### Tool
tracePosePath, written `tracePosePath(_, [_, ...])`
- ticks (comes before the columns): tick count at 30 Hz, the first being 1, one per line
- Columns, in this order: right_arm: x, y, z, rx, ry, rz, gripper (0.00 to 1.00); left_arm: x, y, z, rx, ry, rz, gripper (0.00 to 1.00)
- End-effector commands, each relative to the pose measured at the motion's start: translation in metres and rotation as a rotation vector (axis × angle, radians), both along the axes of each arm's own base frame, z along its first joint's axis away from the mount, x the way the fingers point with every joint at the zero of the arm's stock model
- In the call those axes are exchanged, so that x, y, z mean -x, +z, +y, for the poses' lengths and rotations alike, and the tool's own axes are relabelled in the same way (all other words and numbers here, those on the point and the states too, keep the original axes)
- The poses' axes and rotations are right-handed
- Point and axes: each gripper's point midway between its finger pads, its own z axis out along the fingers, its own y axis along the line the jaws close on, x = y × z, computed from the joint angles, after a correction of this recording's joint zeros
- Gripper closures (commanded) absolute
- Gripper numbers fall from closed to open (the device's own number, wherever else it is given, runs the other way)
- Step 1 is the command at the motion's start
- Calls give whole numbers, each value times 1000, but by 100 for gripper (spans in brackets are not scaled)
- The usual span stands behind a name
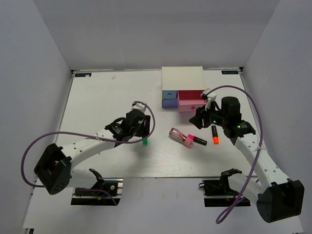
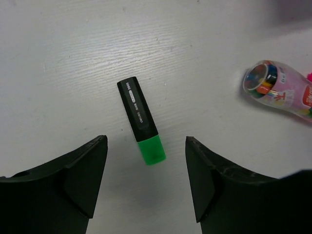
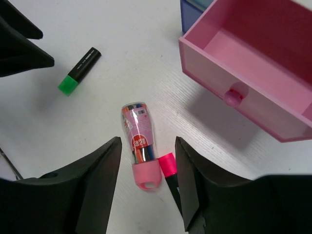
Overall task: Sort the stationery into containers
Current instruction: Pick up the pen from the center of the board.
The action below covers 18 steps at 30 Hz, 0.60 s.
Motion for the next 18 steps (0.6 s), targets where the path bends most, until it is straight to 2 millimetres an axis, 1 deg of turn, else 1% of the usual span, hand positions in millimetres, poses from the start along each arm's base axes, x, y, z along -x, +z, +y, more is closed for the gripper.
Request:
tracePosePath(1, [-1, 9, -4, 17, 8, -79, 45, -9, 4, -3, 49, 116, 13, 25])
tracePosePath(3, [-1, 13, -5, 23, 3, -102, 44, -11, 0, 0, 38, 154, 24, 24])
tracePosePath(4, [-1, 14, -6, 24, 0, -110, 44, -9, -7, 2, 18, 155, 42, 24])
tracePosePath(5, [-1, 15, -6, 23, 0, -112, 44, -10, -7, 3, 21, 174, 37, 24])
tracePosePath(6, [-2, 16, -7, 22, -9, -113, 46, -10, -10, 3, 13, 174, 44, 24])
tracePosePath(7, [-2, 16, -7, 20, -13, -110, 46, -10, -14, 3, 12, 182, 54, 24])
tracePosePath(8, [-3, 19, -8, 21, -19, -116, 47, -12, -10, 1, 19, 181, 48, 24])
tracePosePath(11, [-2, 20, -9, 22, -27, -122, 47, -14, -17, -2, 16, 196, 67, 24])
tracePosePath(12, [-2, 23, -10, 17, -30, -137, 47, -13, -21, -2, 8, 197, 74, 24])
tracePosePath(14, [-1, 25, -9, 12, -31, -143, 47, -21, -16, -7, 15, 210, 65, 24])
tracePosePath(15, [-1, 27, -10, 11, -33, -153, 47, -21, -24, -5, -8, 224, 83, 24])
tracePosePath(16, [-1, 27, -10, 9, -38, -154, 47, -22, -27, -4, -25, 231, 88, 24])
tracePosePath(17, [-1, 29, -11, 7, -39, -163, 47, -25, -25, -7, -21, 237, 92, 24])
tracePosePath(18, [1, 29, -11, 7, -40, -162, 47, -24, -34, -7, -49, 238, 113, 24])
